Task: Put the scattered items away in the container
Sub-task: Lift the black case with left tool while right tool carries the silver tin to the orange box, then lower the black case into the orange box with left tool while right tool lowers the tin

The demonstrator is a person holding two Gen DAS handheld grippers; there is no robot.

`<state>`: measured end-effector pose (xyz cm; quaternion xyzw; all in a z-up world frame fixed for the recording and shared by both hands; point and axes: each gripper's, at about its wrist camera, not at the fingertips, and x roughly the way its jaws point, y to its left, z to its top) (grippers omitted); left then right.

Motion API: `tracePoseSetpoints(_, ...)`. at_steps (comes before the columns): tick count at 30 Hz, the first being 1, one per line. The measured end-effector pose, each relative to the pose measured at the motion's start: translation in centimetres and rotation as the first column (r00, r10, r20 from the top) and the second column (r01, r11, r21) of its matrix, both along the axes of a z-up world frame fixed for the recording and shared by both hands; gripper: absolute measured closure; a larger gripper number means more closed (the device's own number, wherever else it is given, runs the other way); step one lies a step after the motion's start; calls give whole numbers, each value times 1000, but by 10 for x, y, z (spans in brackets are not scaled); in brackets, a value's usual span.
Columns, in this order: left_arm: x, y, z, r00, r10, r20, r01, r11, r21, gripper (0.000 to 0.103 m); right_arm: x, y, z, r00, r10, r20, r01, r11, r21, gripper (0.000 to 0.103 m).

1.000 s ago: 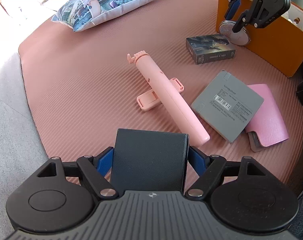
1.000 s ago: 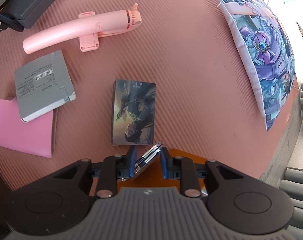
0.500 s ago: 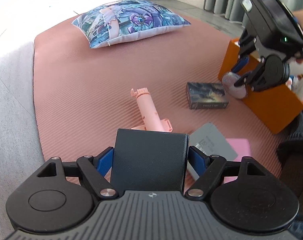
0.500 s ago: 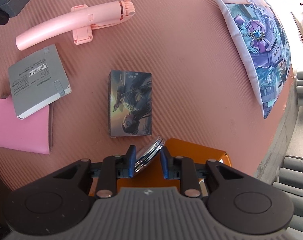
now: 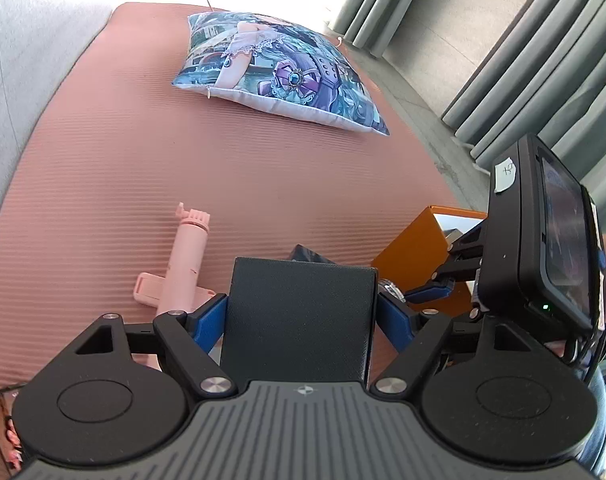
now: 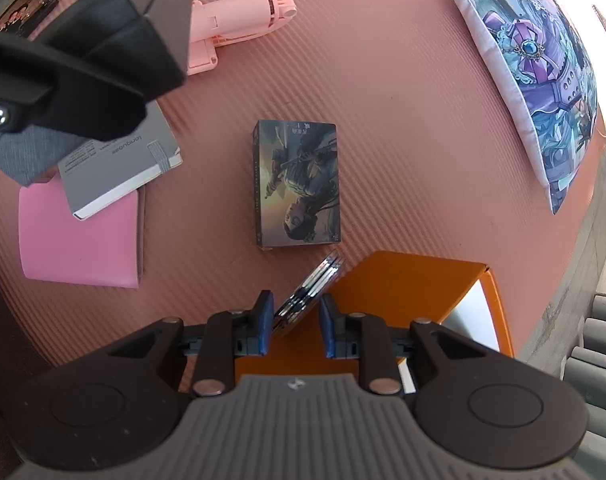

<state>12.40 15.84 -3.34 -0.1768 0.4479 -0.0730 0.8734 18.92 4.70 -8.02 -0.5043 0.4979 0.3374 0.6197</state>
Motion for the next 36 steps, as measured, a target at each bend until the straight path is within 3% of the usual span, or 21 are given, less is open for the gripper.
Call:
tracePoseSetpoints(9,-9,-3,-27,999,38,-23,-39,998,-49,10,-11,-7,-5,993,-25,112,20,998,54,77)
tracePoseSetpoints(13,-10,-7,-27,999,32,-20,-33,998,-46,10,-17,-22,5,993,-69,100,55,989,138,86)
tracePoseSetpoints(19,-13,-13,-26,1000,21,-12,-21,998,-55,10,-28,-45,22,985,-141,97,110,956,272,88)
tracePoseSetpoints(23,-15,-17,-21,1000,17,2,-17,998,-66,10,-36,-64,41,974,-208,90,157,906,393,89)
tracePoseSetpoints(30,-19,-30,0,998,43,43,-37,992,-124,10,-50,-100,83,943,-325,74,219,771,598,89)
tracePoseSetpoints(36,-15,-51,24,996,19,83,-1,978,-210,11,-71,-147,130,898,-429,96,240,662,710,89)
